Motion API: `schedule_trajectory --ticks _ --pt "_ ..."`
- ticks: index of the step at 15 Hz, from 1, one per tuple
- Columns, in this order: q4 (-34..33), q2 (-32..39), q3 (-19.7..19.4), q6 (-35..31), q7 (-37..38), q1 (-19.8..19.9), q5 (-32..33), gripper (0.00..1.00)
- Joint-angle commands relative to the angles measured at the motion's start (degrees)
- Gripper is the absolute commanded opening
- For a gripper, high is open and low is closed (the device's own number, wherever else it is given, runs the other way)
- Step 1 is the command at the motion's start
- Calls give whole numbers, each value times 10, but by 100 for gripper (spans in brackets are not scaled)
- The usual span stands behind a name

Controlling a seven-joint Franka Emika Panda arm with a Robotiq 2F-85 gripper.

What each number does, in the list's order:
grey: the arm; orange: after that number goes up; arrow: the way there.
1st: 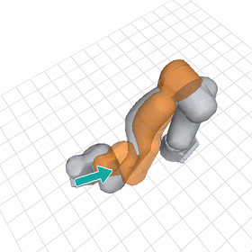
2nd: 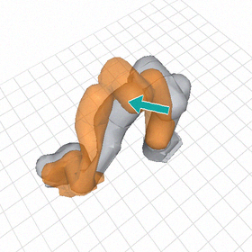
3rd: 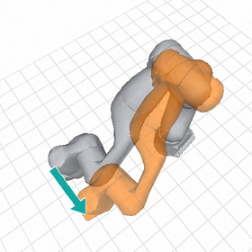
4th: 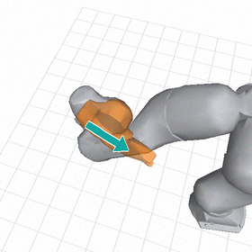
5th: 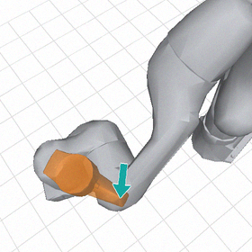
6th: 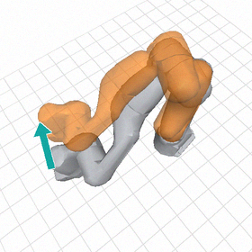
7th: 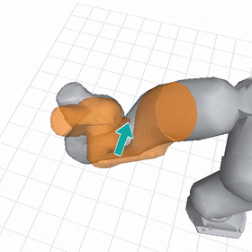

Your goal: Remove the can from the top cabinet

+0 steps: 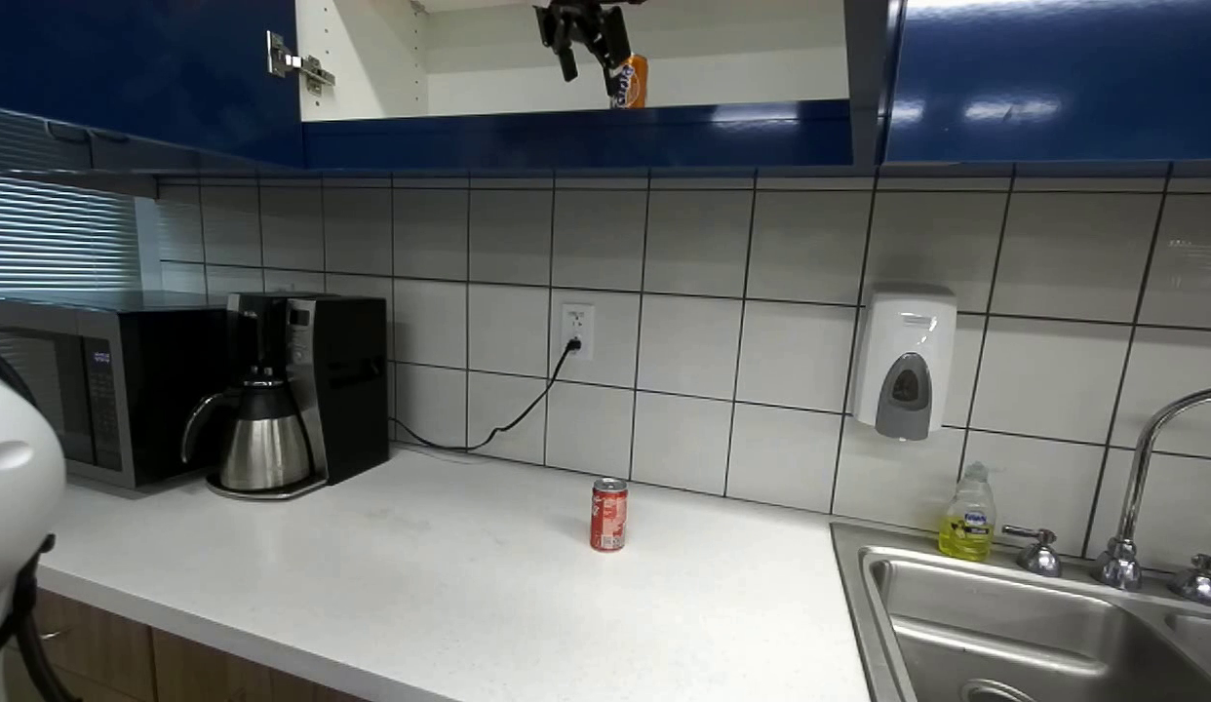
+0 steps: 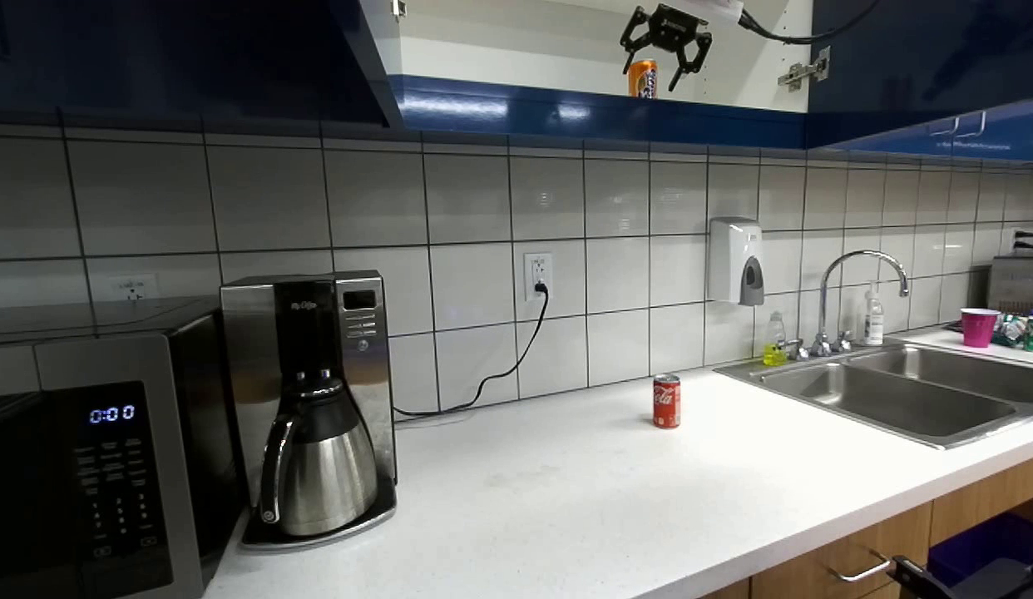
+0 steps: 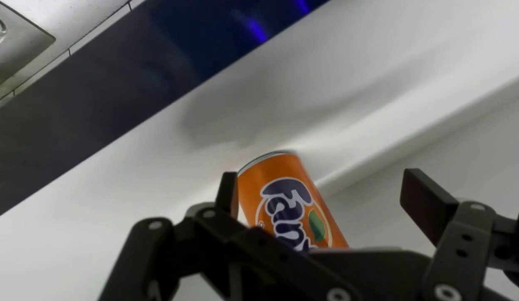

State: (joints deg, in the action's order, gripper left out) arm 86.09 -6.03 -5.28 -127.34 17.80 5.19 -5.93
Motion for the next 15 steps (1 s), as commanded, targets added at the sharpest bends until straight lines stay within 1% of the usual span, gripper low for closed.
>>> schedule_trajectory --ticks 1,5,15 --pt "-58 38 2 19 26 4 15 100" --pt "-91 66 -1 23 30 3 15 100" --pt "-146 120 -9 19 44 -1 18 100"
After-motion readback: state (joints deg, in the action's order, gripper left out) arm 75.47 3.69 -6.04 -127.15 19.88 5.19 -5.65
